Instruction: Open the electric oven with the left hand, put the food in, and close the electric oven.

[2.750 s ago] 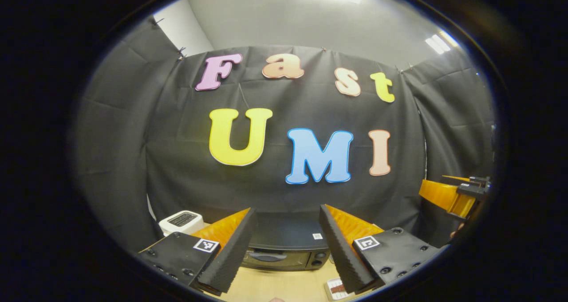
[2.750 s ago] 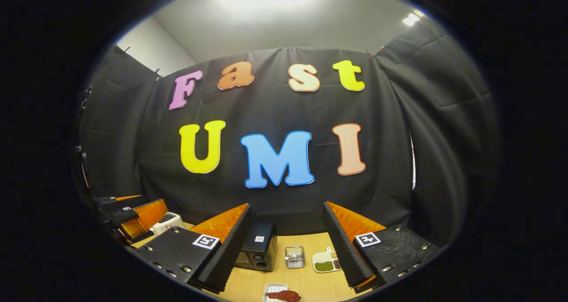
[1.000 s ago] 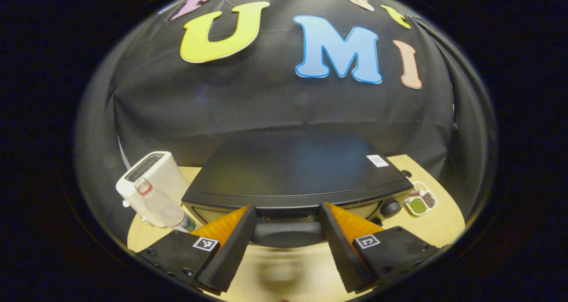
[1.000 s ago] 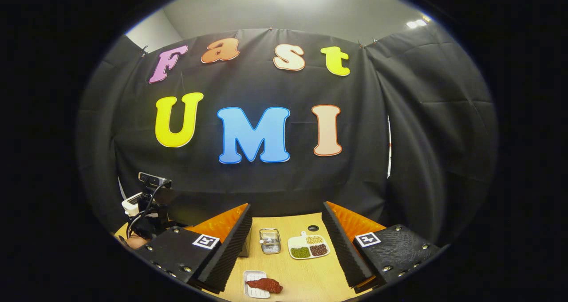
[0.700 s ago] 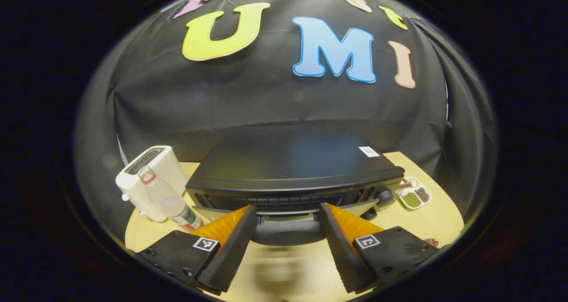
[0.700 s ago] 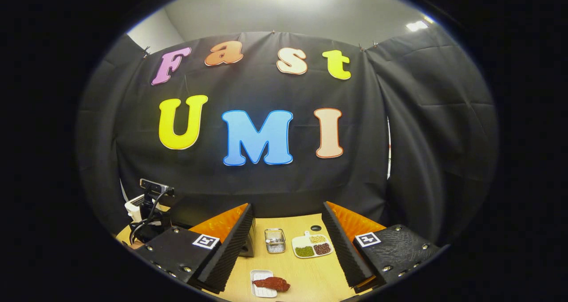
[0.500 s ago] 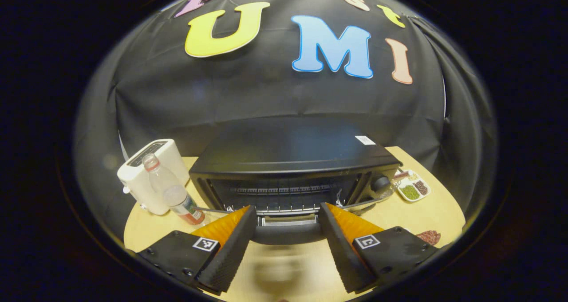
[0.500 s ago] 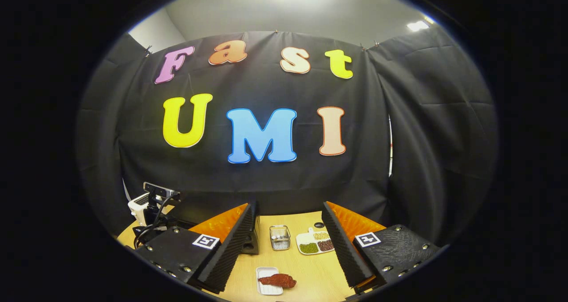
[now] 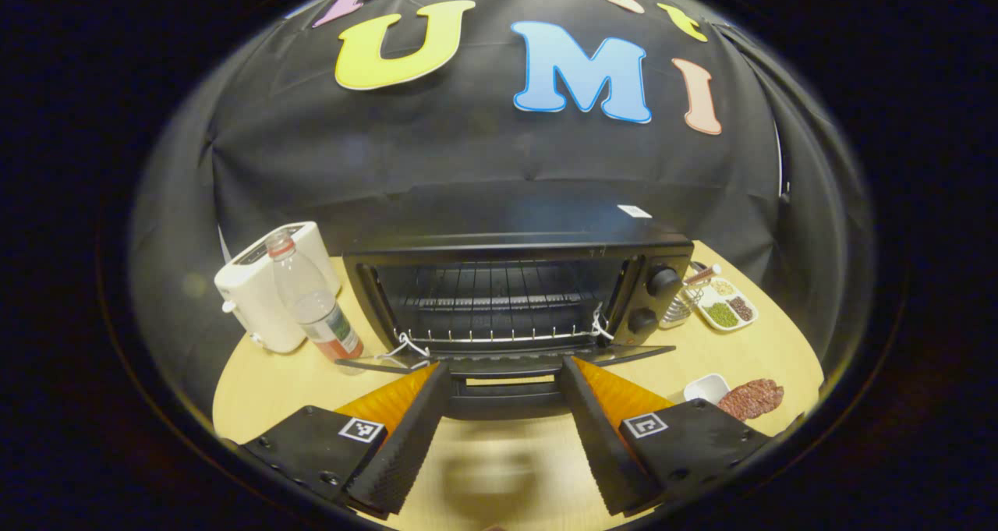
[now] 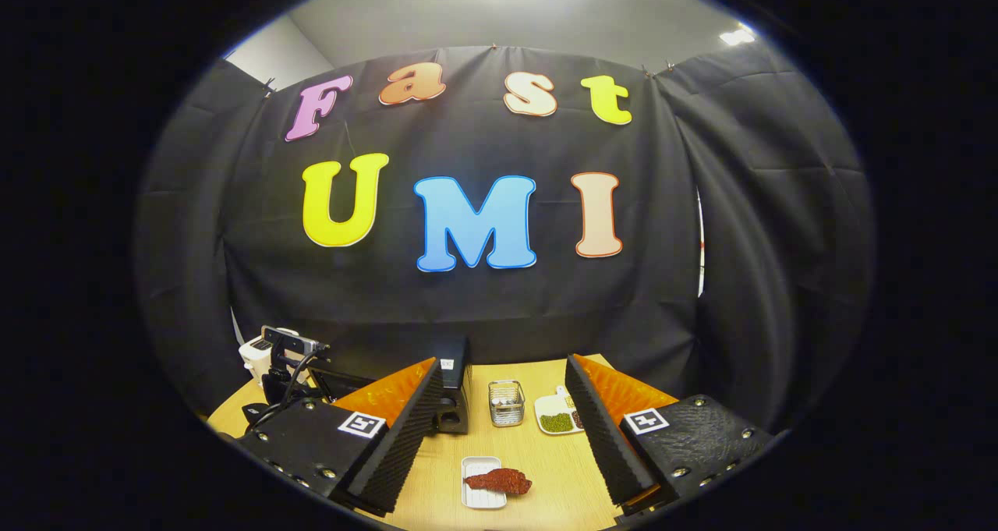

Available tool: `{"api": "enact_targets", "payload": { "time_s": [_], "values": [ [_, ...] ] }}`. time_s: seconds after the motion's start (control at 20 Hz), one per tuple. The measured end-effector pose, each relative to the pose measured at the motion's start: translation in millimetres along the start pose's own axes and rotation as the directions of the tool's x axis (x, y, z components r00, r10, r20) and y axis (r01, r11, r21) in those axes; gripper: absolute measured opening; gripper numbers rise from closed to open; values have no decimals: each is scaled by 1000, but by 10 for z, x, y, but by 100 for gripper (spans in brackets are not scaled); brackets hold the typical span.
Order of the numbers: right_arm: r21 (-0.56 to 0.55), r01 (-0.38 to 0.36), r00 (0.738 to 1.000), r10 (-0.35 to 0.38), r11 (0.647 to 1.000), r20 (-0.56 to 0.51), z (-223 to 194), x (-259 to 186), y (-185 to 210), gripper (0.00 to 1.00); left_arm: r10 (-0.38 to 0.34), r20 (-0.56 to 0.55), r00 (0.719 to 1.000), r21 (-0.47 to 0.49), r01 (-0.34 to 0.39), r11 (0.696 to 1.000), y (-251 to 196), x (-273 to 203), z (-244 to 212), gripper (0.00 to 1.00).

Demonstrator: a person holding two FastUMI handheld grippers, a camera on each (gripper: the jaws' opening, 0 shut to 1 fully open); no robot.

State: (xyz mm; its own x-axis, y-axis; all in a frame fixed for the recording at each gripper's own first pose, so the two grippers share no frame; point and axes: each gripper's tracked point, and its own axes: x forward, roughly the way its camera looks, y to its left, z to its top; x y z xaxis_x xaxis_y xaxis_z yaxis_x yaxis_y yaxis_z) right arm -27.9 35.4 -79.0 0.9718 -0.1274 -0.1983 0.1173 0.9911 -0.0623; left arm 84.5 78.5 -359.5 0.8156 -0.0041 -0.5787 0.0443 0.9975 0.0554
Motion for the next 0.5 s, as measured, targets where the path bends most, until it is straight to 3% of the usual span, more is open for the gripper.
{"api": "enact_targets", "payload": {
  "time_s": [0.05, 0.1, 0.15, 0.25, 0.5],
  "values": [
    [1, -5, 1000, 5, 1000, -6, -16, 11, -22, 95, 1, -4, 1000, -3, -1, 1000, -7, -22, -48, 99],
    [5, -11, 1000, 11, 1000, -6, -14, 18, -35, 91, 2, -9, 1000, -5, -2, 1000, -13, -32, -98, 96],
    [8, -15, 1000, 15, 1000, -7, -16, 37, -49, 95, 3, -15, 1000, -5, -3, 1000, -14, -34, -160, 96],
    [6, -26, 1000, 26, 1000, -15, -44, 59, -66, 95, 3, -41, 999, -9, -3, 1000, -23, -48, -303, 92],
    [-6, -47, 998, 47, 999, -32, -88, 103, -72, 96, 12, -142, 990, -64, -21, 998, 22, -28, -777, 99]
  ]
}}
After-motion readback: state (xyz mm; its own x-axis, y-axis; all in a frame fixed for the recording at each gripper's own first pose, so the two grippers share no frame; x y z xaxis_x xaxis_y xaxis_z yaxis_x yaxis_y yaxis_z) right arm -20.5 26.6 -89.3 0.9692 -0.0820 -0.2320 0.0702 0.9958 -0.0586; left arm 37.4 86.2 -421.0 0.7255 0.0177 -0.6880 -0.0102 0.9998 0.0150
